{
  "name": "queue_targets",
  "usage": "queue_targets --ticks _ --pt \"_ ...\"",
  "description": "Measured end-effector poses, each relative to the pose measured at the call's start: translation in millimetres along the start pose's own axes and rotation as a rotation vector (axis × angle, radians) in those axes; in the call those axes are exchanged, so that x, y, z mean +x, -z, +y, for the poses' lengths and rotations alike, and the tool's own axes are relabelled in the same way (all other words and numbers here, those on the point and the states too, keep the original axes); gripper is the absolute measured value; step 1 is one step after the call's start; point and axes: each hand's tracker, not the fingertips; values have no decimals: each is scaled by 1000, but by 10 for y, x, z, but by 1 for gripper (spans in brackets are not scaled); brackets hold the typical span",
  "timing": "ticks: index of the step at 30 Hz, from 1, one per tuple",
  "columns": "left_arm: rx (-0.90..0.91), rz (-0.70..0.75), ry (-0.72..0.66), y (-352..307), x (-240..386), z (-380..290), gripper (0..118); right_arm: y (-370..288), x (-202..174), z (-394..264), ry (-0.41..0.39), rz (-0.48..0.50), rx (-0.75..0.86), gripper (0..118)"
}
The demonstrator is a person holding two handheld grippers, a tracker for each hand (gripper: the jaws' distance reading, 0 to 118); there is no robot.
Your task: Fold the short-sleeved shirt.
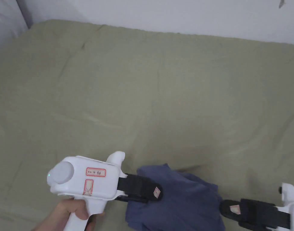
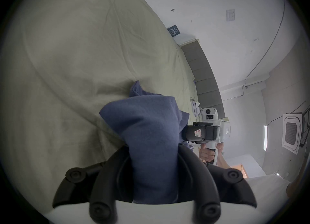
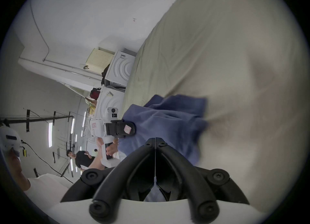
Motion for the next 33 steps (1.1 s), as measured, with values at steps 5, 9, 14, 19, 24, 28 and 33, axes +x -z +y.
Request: queue_targets --ticks 5,9,14,19,24,28,33 --pt "12 186 8 -1248 -389 360 31 -149 -174 107 -58 -47 33 2" --pt "24 306 -53 -2148 -828 648 31 -163 -246 143 -54 -70 67 2" --pt "19 356 -140 -2589 -1319 948 31 -89 -359 140 -33 -101 90 2" --pt "-21 319 -129 -2526 -1468 1169 31 20 -405 179 -38 -152 59 2" --pt "-12 478 -175 -2609 -1519 1218 118 6 -425 233 -38 -136 57 2" --pt "57 553 -145 -2823 -1314 1122 118 -87 -460 267 -62 -140 62 2" --pt "47 691 -36 -2735 -713 909 117 -315 -610 242 -108 -131 108 2"
